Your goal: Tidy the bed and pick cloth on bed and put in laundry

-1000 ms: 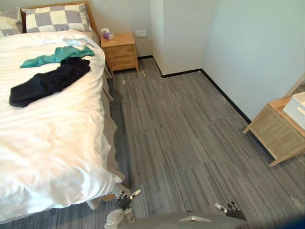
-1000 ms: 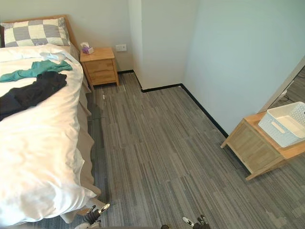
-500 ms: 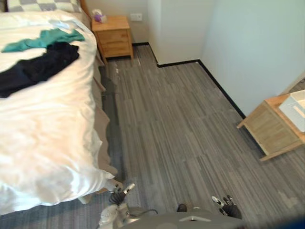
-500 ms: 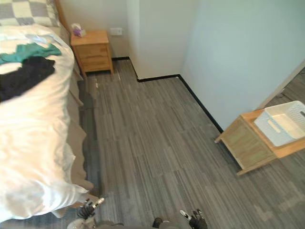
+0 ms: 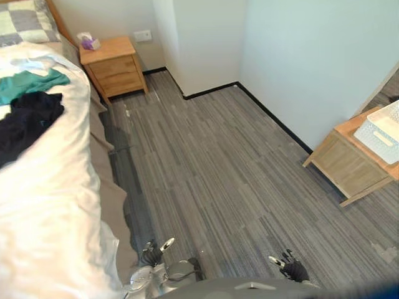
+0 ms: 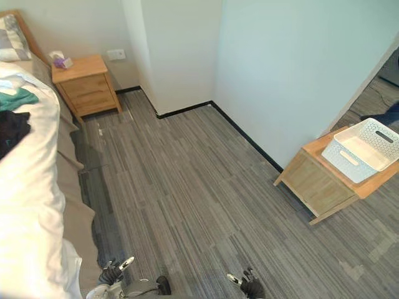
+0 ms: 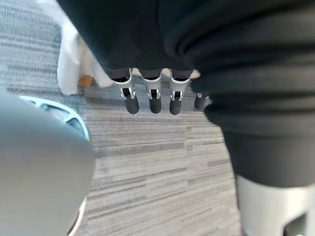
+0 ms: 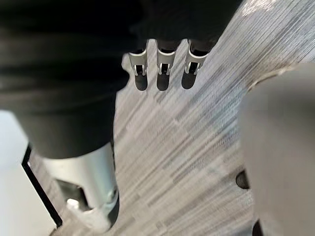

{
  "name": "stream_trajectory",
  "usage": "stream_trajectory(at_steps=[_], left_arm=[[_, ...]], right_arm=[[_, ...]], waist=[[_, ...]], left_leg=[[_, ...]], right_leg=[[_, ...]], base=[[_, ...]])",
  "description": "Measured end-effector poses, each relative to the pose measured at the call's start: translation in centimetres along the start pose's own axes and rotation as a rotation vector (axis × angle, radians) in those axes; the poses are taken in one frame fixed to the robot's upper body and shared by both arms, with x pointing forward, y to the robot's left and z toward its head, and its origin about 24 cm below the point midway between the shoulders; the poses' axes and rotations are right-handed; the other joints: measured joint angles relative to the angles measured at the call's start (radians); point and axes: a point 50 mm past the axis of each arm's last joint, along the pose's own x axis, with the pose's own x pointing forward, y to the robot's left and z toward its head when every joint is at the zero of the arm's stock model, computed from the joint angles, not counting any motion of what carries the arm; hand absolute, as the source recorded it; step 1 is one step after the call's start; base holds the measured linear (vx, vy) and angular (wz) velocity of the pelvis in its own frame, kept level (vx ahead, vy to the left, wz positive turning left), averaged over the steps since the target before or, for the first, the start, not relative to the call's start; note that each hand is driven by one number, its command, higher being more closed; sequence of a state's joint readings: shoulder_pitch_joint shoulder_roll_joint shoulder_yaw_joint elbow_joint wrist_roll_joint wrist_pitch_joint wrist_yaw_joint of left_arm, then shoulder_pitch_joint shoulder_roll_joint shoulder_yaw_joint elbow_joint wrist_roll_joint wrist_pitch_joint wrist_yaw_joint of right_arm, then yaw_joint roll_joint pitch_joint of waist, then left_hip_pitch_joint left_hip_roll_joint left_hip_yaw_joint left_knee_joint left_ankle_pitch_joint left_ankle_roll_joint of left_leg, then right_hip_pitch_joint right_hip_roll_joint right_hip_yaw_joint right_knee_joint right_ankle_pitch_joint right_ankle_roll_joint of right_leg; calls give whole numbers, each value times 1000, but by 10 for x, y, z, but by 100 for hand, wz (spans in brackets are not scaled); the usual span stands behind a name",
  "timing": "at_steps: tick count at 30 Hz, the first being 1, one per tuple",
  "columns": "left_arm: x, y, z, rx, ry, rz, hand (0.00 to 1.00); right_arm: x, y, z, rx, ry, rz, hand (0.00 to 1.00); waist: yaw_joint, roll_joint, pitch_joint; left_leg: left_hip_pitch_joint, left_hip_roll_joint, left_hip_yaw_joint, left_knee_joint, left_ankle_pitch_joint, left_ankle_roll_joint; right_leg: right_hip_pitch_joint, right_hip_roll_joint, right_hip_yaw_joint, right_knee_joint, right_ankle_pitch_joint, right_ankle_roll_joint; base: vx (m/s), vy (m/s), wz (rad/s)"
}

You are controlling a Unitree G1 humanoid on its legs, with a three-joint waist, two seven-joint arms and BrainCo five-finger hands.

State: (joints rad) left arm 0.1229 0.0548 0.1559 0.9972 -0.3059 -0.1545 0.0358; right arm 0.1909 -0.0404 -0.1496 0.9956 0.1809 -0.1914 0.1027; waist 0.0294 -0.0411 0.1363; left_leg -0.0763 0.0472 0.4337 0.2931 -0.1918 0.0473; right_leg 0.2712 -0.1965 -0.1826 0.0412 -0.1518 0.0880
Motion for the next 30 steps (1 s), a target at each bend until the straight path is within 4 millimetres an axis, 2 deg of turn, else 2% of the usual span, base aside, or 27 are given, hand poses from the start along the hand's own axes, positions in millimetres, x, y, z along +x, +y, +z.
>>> stream_trajectory(at_steps=[2, 3, 4, 5, 6, 7, 9, 10, 12, 13, 14, 15, 16, 17, 18, 19, 20, 21, 22, 23, 24, 26, 27, 28, 29, 30], left_arm=[[0, 1, -1, 9, 7, -7, 0], [-1, -2, -5, 25, 31, -19, 0], [0, -1, -5, 68, 32, -29, 0], [0, 1, -3, 85, 29, -33, 0], [1, 3, -1, 113, 25, -38, 0], [1, 6, -1, 120, 28, -29, 0], [2, 5, 0, 121, 27, -32, 0], [2, 3, -1, 115, 37, -38, 0], [2, -2, -2, 102, 48, -55, 0], [3, -7, -1, 102, 49, -79, 0], [3, -8, -1, 103, 50, -85, 0], [4, -11, 1, 106, 50, -93, 0], [4, -11, 1, 106, 49, -94, 0], [4, -11, 1, 109, 51, -92, 0], [5, -20, 0, 109, 55, -111, 0], [5, -24, 2, 109, 39, -123, 0], [5, -32, 3, 92, 28, -135, 0], [5, -32, 3, 87, 30, -128, 0], [3, -22, -2, 88, 41, -104, 0], [3, -18, -1, 93, 37, -92, 0], [2, -22, -5, 80, 50, -86, 0], [2, -21, -4, 54, 44, -65, 0], [1, -19, -8, 43, 53, -49, 0], [0, -16, -11, 18, 56, -32, 0], [0, -15, -10, 9, 53, -25, 0], [-1, -13, -12, -12, 55, -13, 0]], right_arm=[[0, -2, 0, 1, 4, -11, 0], [0, -10, 3, -3, 6, -42, 0], [0, -15, 0, 18, 26, -79, 0], [0, -16, -1, 26, 36, -92, 0], [-2, -16, -9, 43, 66, -104, 0], [-4, -18, -15, 48, 92, -112, 0], [-4, -17, -14, 53, 82, -112, 0], [-4, -18, -11, 68, 70, -115, 0], [-3, -21, -7, 86, 51, -122, 0], [-2, -22, -4, 100, 37, -129, 0], [-1, -21, -3, 101, 34, -130, 0], [-1, -19, -2, 114, 31, -131, 0], [0, -19, -2, 114, 31, -131, 0], [-2, -16, -7, 138, 39, -129, 0], [-1, -23, 1, 153, 5, -151, 0], [-1, -23, 3, 157, -4, -156, 0], [-1, -24, 6, 165, -28, -160, 0], [-2, -24, 7, 161, -36, -159, 0], [-2, -20, 5, 140, -28, -140, 0], [-4, -18, 0, 140, -13, -133, 0], [-5, -23, -1, 142, -3, -153, 0], [-5, -24, -6, 154, 35, -169, 0], [-5, -26, -8, 145, 62, -175, 0], [-5, -30, -9, 118, 79, -181, 0], [-5, -32, -7, 105, 78, -183, 0], [-6, -36, -7, 74, 84, -186, 0]], waist=[[-3, 9, -4], [-6, 24, -14], [-10, 16, -11], [-13, 7, -8], [-17, -13, -7], [-21, -20, -8], [-32, -16, -7], [-38, -10, -3], [-43, 10, 9], [-49, 22, 18], [-53, 21, 19], [-60, 17, 23], [-63, 16, 27], [-71, 9, 34], [-66, 53, 63], [-65, 57, 74], [-74, 54, 107], [-75, 60, 105], [-74, 50, 87], [-78, 25, 75], [-79, 50, 71], [-75, 51, 69], [-75, 63, 62], [-81, 70, 55], [-82, 91, 51], [-78, 97, 59]], left_leg=[[30, -20, -7, -29, -11, 10], [55, -25, -19, -51, -17, 11], [94, -49, -46, -73, -23, 20], [115, -67, -64, -85, -28, 23], [164, -94, -105, -101, -44, 33], [198, -99, -147, -102, -58, 35], [249, -86, -195, -122, -70, 35], [277, -67, -233, -144, -79, 38], [303, -22, -276, -156, -95, 18], [317, 23, -311, -167, -110, -8], [321, 34, -327, -174, -113, -19], [334, 52, -353, -188, -120, -46], [342, 56, -361, -191, -123, -57], [375, 71, -364, -193, -141, -90], [392, 94, -328, -183, -137, -124], [393, 77, -314, -181, -118, -120], [423, 76, -274, -167, -71, -104], [438, 87, -281, -166, -73, -108], [445, 88, -286, -161, -80, -114], [452, 84, -293, -154, -97, -120], [465, 117, -299, -146, -113, -111], [439, 146, -316, -68, -102, -101], [406, 169, -343, 12, -73, -119], [334, 201, -379, 164, -34, -145], [285, 219, -399, 265, 6, -162], [188, 246, -415, 479, 40, -181]], right_leg=[[-23, -17, -12, 90, 0, 2], [-85, -30, -28, 250, -8, 14], [-170, -75, -37, 494, -10, 24], [-211, -106, -34, 614, 13, 28], [-283, -154, -21, 816, 61, 42], [-330, -176, -26, 954, 38, 22], [-397, -160, -45, 1024, -16, -2], [-440, -127, -59, 991, -52, -21], [-488, -60, -79, 883, -92, -20], [-539, 4, -91, 711, -90, -22], [-556, 23, -87, 627, -78, -16], [-578, 49, -77, 450, -21, -16], [-582, 54, -75, 389, 3, -15], [-546, 67, -64, 242, 191, -44], [-509, 88, -97, 260, 164, -86], [-509, 75, -97, 314, 129, -93], [-590, 41, -82, 572, 85, -96], [-613, 44, -69, 593, 39, -84], [-605, 41, -43, 527, 27, -78], [-605, 34, -45, 521, -13, -114], [-603, 51, -77, 567, -78, -114], [-592, 60, -97, 608, -136, -122], [-563, 78, -115, 592, -158, -126], [-519, 104, -138, 546, -164, -132], [-486, 125, -145, 511, -164, -133], [-418, 160, -152, 437, -164, -135]], base=[[242, 118, 14], [240, 130, 39], [238, 128, 51], [265, 94, 81], [300, 40, 94], [295, 17, 95], [287, -42, 91], [302, -97, 89], [348, -223, 78], [326, -240, 77], [360, -293, 83], [357, -299, 56], [593, -461, 75], [641, -432, 63], [595, -374, 64], [487, -299, 59], [329, -242, 52], [267, -250, 54], [195, -227, 40], [297, -266, 35], [332, -279, 29], [339, -296, 21], [349, -305, 23], [355, -286, 27], [353, -243, 23], [368, -180, 30]])
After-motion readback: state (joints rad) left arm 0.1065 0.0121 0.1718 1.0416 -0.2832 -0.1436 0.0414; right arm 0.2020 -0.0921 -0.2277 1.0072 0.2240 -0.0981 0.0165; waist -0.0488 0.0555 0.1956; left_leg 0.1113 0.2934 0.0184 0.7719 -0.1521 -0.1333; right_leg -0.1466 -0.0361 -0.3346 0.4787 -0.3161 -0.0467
